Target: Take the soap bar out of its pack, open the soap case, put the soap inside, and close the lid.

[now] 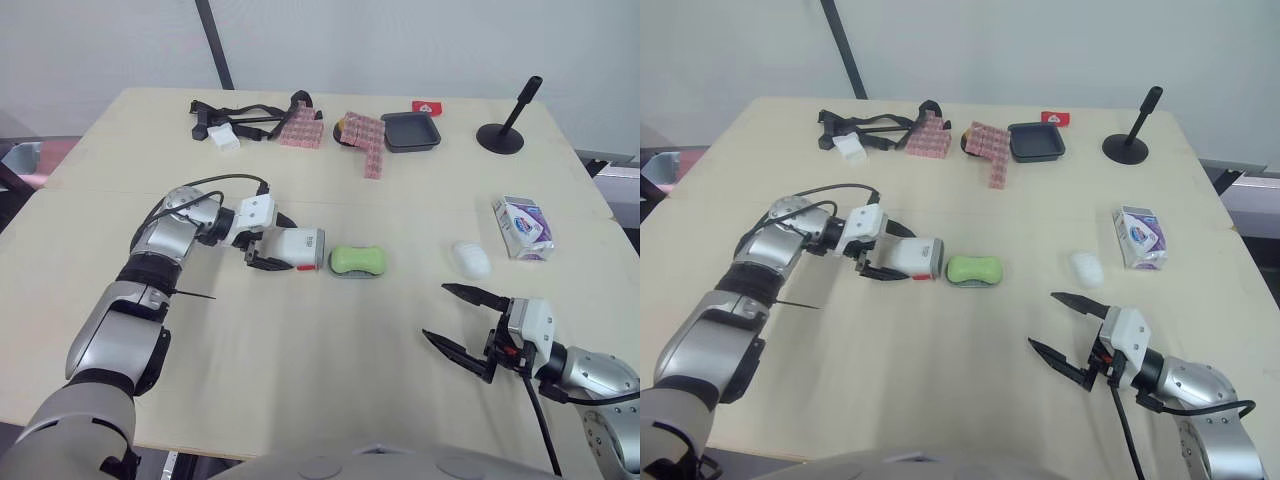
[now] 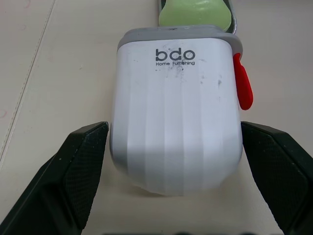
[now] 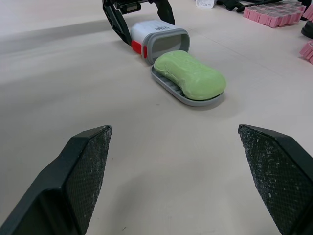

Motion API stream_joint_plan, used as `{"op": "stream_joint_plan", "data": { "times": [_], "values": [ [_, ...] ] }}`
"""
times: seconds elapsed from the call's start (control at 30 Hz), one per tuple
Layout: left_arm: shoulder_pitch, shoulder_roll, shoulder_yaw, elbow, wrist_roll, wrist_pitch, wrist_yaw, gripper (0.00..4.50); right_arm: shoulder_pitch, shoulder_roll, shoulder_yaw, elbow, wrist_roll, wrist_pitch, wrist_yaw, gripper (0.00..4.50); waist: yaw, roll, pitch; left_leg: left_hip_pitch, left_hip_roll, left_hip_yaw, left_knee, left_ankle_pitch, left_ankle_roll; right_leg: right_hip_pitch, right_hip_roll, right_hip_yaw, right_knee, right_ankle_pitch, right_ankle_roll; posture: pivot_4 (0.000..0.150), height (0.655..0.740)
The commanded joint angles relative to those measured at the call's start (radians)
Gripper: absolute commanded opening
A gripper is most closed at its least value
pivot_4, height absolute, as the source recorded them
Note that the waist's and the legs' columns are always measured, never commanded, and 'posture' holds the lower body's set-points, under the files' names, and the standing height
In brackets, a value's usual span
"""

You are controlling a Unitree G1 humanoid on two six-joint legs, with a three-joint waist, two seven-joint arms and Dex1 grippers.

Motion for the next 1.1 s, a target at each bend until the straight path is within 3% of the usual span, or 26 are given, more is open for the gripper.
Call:
{"op": "stream_joint_plan", "data": {
  "times": [0.03, 0.37, 0.53, 0.9, 1.1],
  "values": [
    [-0.028, 0.001, 0.005, 0.006, 0.011, -0.021, 0.004, 4.50, 0.001, -0.009, -0.008, -0.009, 0.015, -0.021, -0.001, 4.46, 0.000, 0.000, 0.000, 0.000, 0.000, 0.000, 0.000, 0.000, 0.000, 0.000, 0.000, 0.000, 0.000, 0.000, 0.000, 0.150, 0.7400],
    [-0.052, -0.015, 0.003, 0.055, 0.028, -0.056, 0.022, 4.50, 0.007, -0.012, -0.013, -0.003, 0.015, -0.025, -0.003, 4.46, 0.000, 0.000, 0.000, 0.000, 0.000, 0.000, 0.000, 0.000, 0.000, 0.000, 0.000, 0.000, 0.000, 0.000, 0.000, 0.150, 0.7400],
    [-0.059, -0.010, -0.007, 0.080, 0.047, -0.089, 0.017, 3.47, 0.008, -0.015, -0.014, -0.005, 0.016, -0.024, -0.007, 4.50, 0.000, 0.000, 0.000, 0.000, 0.000, 0.000, 0.000, 0.000, 0.000, 0.000, 0.000, 0.000, 0.000, 0.000, 0.000, 0.150, 0.7400],
    [-0.056, -0.001, 0.034, 0.077, 0.011, -0.120, 0.015, 3.47, -0.005, -0.078, 0.009, -0.036, 0.010, 0.007, 0.039, 4.50, 0.000, 0.000, 0.000, 0.000, 0.000, 0.000, 0.000, 0.000, 0.000, 0.000, 0.000, 0.000, 0.000, 0.000, 0.000, 0.150, 0.7400],
    [0.086, 0.064, 0.068, -0.148, -0.085, -0.064, -0.059, 3.47, -0.140, -0.200, 0.014, -0.139, 0.062, 0.196, 0.016, 4.50, -0.012, 0.000, 0.001, 0.001, 0.000, 0.002, -0.001, 0.000, 0.000, 0.000, 0.000, 0.002, 0.000, 0.000, 0.000, 0.150, 0.7400]
  ]
}}
